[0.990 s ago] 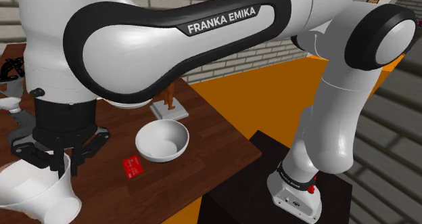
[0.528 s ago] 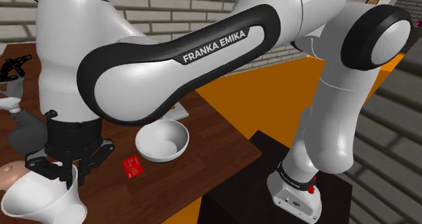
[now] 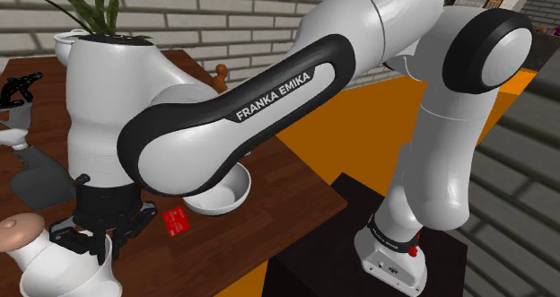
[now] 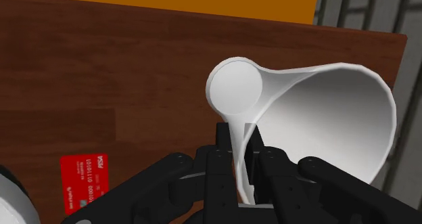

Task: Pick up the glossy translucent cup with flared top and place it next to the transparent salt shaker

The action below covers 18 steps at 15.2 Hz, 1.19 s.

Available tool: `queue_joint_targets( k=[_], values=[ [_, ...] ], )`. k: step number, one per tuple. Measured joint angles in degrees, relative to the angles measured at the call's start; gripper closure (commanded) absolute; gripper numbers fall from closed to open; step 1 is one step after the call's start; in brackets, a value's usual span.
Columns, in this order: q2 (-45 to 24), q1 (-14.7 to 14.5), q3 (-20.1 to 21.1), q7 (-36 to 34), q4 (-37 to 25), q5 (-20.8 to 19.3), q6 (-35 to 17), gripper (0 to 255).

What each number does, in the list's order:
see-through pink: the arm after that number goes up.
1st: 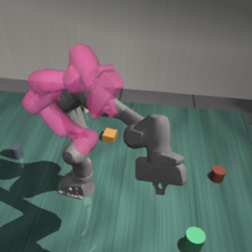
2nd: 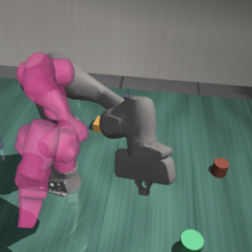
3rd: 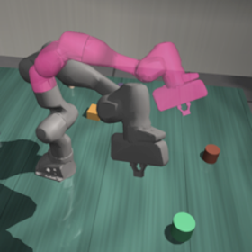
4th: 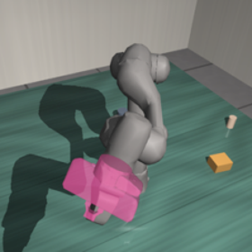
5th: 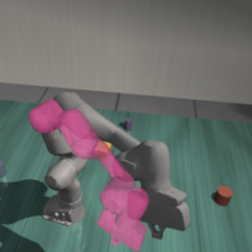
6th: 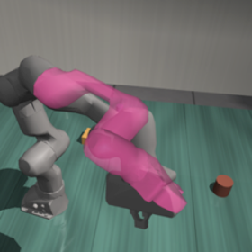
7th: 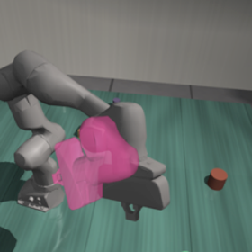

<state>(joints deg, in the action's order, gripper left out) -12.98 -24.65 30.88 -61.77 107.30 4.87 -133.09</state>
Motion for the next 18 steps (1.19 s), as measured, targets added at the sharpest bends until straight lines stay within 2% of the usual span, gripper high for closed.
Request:
queue_joint_targets(
  k=[11,17,18],
  values=[
    [-3.63,-0.75,-0.71,-0.08,4.17,-1.64,-7.42,255],
    [-3.91,-0.77,-0.78,-0.03,4.45,-1.75,-7.96,255],
    [-3.91,-0.77,-0.78,-0.03,4.46,-1.75,-7.97,0]
  ],
)
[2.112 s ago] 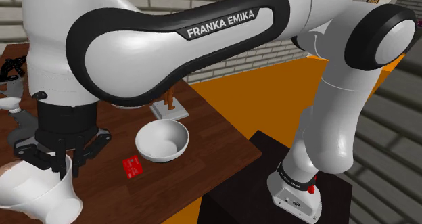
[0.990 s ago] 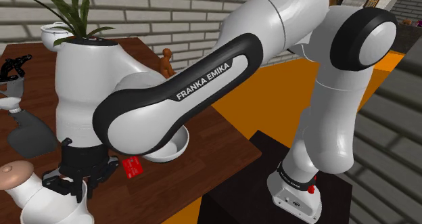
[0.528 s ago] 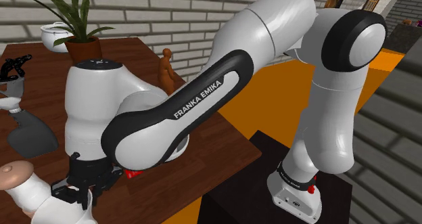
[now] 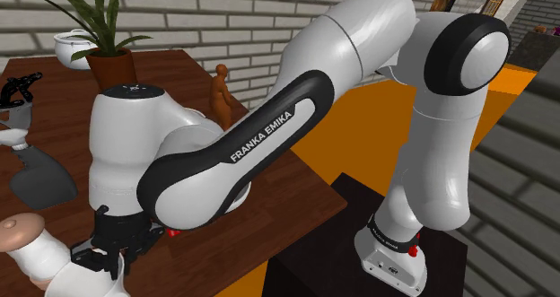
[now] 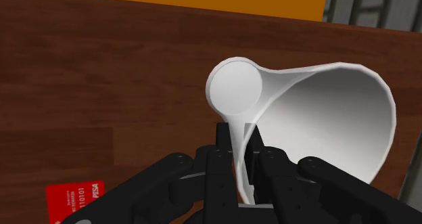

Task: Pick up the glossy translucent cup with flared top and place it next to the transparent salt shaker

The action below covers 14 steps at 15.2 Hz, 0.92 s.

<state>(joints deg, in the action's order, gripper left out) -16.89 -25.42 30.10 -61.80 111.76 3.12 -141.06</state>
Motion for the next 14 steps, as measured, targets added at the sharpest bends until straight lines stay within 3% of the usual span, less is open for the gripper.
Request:
queue_joint_targets(
  k=[6,14],
  values=[
    [0.01,0.0,0.0,0.0,0.0,0.0,-0.02,0],
    [5.66,2.27,1.0,2.3,-0.32,3.51,5.57,0]
  ],
)
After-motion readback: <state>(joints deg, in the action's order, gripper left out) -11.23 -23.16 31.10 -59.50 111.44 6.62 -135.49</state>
